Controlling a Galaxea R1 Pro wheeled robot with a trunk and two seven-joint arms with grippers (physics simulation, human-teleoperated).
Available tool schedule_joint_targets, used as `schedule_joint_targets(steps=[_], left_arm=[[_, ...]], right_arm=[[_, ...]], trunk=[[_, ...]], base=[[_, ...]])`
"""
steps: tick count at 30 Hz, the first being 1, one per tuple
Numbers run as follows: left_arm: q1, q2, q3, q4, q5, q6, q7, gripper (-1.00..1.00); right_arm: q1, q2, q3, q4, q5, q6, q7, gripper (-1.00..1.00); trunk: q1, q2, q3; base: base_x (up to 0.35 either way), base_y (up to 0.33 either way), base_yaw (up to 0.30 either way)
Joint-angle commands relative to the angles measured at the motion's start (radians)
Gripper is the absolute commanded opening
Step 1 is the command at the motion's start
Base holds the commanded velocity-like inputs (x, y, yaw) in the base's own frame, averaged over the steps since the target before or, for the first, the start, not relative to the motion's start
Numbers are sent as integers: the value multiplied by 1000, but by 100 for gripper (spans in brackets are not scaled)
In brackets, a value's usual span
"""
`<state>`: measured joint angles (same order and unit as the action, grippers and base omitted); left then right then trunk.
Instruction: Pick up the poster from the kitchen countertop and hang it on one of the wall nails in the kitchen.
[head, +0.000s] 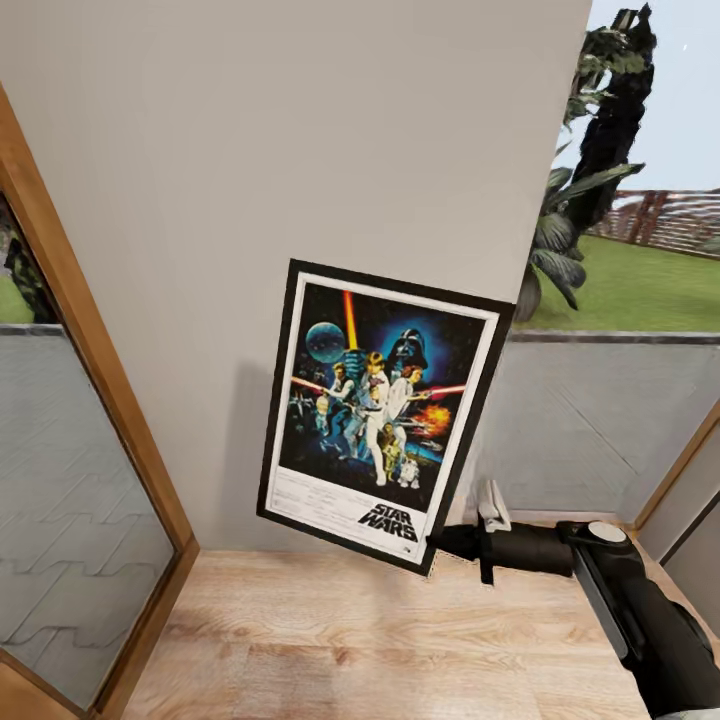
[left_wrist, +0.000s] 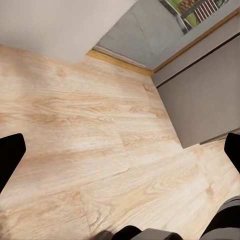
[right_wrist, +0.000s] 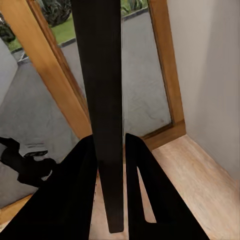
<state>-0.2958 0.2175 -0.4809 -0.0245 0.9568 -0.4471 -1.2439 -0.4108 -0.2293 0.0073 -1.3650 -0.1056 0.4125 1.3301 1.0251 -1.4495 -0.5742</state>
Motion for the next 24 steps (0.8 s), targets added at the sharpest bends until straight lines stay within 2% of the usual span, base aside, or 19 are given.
schedule_joint_targets(steps=[1,5,6,8,9,16,20,21,24], left_arm=[[0,0,-8,0,8,-5,-2,100],[-1,0,-8,0,8,-6,-1,100],[-1,0,-8,0,8,-7,-1,100],[-1,0,-8,0,8,-7,0,100],[-1,0,-8,0,8,-7,0,100],[-1,3,-8,0,7,-7,7,100],[-1,3,-10,-1,5,-6,93,100],[-1,3,-12,-2,4,-6,137,100],[0,2,-15,-3,3,-6,193,100]], right_arm=[[-28,3,20,-6,-6,44,0,-100],[-90,7,64,-13,-5,102,-12,-100],[-117,11,85,-15,-4,130,-25,-100],[-157,26,120,-16,-4,164,-44,-100],[-191,44,154,-17,-4,187,-56,-100],[-277,92,216,-17,7,263,-68,-100],[-315,106,230,-17,66,307,-69,-100],[-327,117,232,-17,85,324,-69,-100],[-348,135,235,-17,105,348,-67,-100]], trunk=[[0,-1,-1],[0,-1,-1],[0,-1,-1],[0,-1,-1],[0,-1,-1],[0,-1,-1],[0,-1,-1],[0,-1,-1],[0,-1,-1]], base=[[0,0,0],[0,0,0],[0,0,0],[0,0,0],[0,0,0],[0,0,0],[0,0,0],[0,0,0],[0,0,0]])
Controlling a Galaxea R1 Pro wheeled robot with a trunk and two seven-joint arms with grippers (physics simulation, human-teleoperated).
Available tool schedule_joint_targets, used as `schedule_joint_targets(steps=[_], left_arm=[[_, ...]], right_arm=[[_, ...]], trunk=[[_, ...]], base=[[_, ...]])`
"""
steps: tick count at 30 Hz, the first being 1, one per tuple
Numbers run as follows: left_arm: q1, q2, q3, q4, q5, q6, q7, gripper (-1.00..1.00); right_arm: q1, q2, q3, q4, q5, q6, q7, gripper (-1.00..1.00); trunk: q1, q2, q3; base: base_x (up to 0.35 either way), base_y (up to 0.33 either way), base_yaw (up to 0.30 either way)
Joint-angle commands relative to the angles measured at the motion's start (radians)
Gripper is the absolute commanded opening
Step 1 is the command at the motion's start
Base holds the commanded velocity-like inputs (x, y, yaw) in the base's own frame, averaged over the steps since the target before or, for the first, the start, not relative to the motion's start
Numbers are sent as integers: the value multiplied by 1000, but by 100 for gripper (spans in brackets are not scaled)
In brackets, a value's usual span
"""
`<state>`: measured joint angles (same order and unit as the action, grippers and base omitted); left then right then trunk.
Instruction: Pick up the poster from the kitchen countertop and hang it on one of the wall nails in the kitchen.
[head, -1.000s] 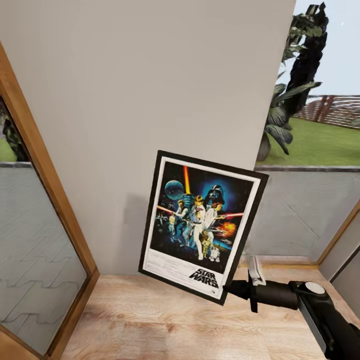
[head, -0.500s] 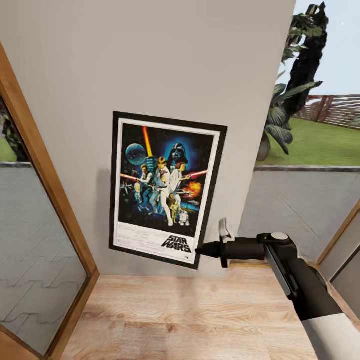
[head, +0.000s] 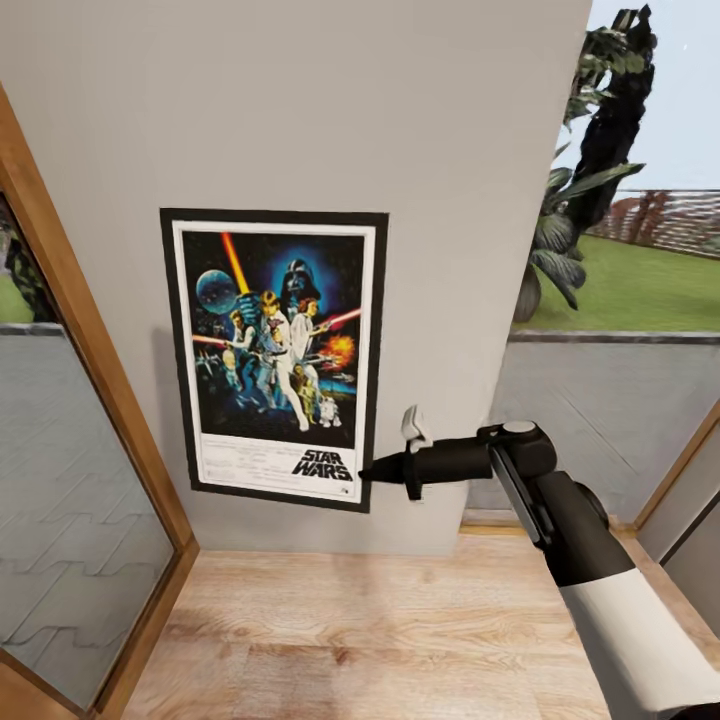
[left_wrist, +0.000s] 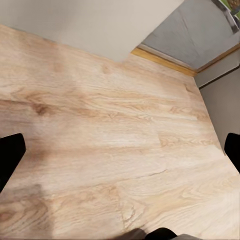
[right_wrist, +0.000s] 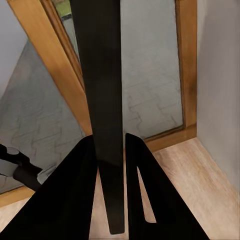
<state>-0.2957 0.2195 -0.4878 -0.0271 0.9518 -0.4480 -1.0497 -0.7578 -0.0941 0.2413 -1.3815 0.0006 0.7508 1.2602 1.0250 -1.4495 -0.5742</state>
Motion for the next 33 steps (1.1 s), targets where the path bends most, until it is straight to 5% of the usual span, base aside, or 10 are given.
schedule_joint_targets(steps=[1,33], left_arm=[[0,0,-9,0,8,-5,6,100],[-1,0,-11,-1,5,-6,34,100]], right_arm=[[-5,2,1,-1,2,14,3,-100],[-176,13,4,5,18,64,5,-100]], trunk=[[0,-1,-1],[0,-1,-1]], base=[[0,0,0],[0,0,0]])
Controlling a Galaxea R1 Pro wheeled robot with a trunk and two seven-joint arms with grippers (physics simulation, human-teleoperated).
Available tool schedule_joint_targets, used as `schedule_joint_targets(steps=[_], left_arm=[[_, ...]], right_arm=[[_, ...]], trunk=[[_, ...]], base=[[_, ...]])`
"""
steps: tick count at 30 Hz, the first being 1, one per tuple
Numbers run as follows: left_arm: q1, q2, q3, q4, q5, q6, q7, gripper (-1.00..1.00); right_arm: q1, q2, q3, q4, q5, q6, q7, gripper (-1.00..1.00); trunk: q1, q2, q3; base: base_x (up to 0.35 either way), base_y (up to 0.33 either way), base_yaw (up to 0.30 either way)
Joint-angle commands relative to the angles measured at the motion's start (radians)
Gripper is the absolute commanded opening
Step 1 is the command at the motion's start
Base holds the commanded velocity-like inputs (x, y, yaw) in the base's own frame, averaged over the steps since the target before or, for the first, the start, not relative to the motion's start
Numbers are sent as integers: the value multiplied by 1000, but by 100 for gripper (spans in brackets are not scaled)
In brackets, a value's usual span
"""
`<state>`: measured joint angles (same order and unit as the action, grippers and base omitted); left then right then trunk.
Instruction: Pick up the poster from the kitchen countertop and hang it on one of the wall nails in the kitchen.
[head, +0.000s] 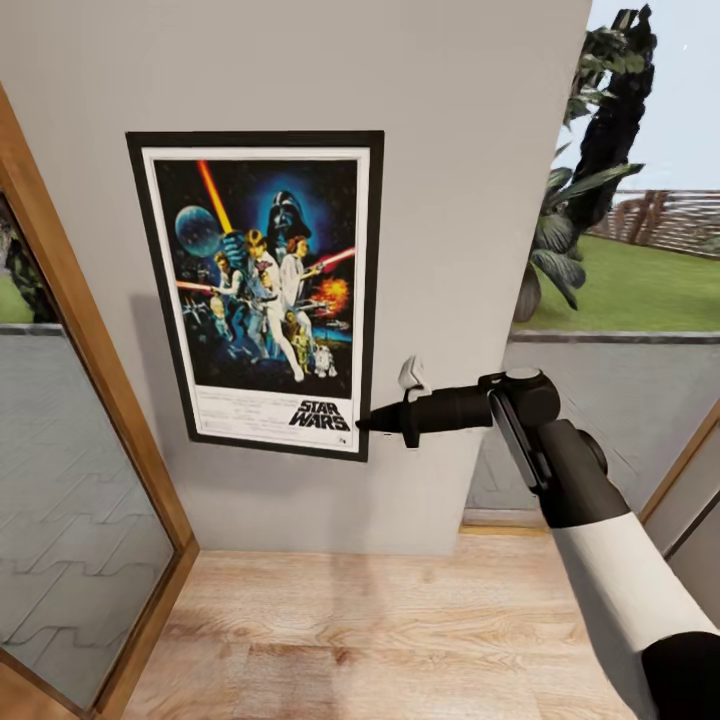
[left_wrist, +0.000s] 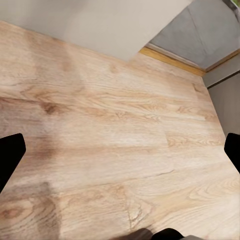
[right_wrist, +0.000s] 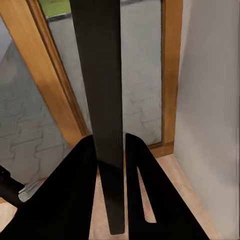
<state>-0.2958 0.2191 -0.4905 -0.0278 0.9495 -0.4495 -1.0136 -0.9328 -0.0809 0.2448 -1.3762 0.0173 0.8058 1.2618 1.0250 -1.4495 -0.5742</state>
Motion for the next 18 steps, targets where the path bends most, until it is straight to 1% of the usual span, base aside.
schedule_joint_targets(steps=[1,10,14,18], left_arm=[[0,0,-8,0,8,-5,-2,100],[-1,0,-8,0,8,-5,-3,100],[-1,0,-8,0,8,-5,-3,100],[0,0,-8,0,8,-5,-3,100]], right_arm=[[-6,0,1,1,1,10,4,-100],[-54,1,0,5,0,16,4,-100],[-79,1,-1,4,-1,70,2,-100],[-94,1,-1,2,-3,97,2,-100]], trunk=[[0,-1,-1],[0,-1,-1],[0,-1,-1],[0,-1,-1]], base=[[0,0,0],[0,0,0],[0,0,0],[0,0,0]])
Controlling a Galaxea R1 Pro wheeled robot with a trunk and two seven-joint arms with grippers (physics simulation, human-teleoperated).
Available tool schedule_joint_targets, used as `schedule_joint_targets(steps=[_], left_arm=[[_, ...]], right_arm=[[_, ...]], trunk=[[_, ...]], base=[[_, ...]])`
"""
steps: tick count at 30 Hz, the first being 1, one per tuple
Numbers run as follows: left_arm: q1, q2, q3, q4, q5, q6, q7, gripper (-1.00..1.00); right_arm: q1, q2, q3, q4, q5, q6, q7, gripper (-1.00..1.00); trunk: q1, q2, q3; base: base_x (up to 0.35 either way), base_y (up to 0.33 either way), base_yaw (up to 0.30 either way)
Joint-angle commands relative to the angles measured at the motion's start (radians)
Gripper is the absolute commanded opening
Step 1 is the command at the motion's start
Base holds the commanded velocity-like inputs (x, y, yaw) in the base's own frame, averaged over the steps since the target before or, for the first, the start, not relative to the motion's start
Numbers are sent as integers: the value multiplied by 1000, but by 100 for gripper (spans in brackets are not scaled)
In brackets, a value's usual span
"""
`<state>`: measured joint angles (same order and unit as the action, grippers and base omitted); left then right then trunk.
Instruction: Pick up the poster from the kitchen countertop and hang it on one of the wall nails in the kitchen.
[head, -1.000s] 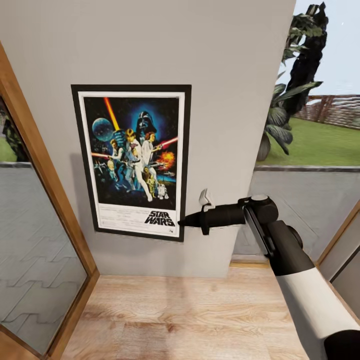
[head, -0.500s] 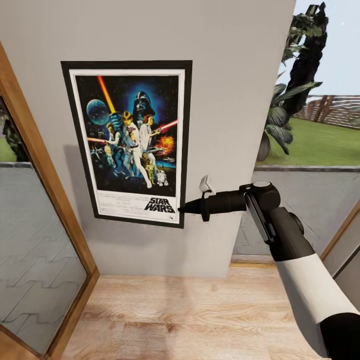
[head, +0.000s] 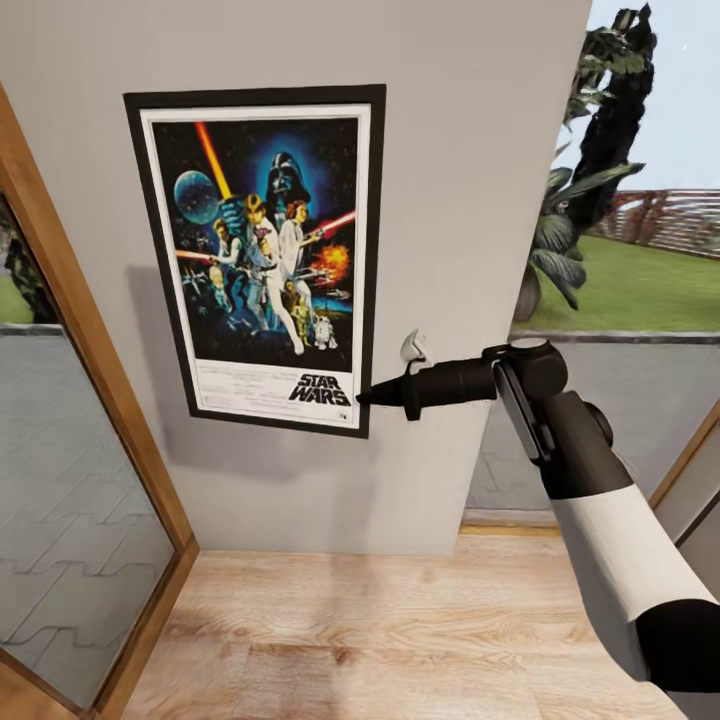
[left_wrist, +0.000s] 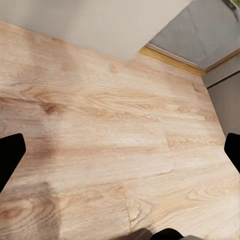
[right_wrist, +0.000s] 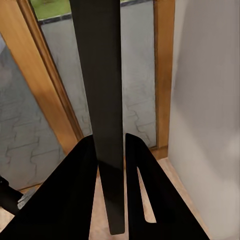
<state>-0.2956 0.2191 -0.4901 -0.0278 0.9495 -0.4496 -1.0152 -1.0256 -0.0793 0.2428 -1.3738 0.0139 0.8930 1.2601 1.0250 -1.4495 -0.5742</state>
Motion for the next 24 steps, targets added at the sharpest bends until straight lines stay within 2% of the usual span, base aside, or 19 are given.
schedule_joint_targets(steps=[1,24], left_arm=[[-1,0,-8,0,8,-5,-2,100],[-1,2,-8,0,8,-5,-3,100]], right_arm=[[-3,0,0,-1,0,12,4,-100],[-13,0,-2,-4,-3,25,3,-100]], trunk=[[0,-1,-1],[0,-1,-1]], base=[[0,0,0],[0,0,0]])
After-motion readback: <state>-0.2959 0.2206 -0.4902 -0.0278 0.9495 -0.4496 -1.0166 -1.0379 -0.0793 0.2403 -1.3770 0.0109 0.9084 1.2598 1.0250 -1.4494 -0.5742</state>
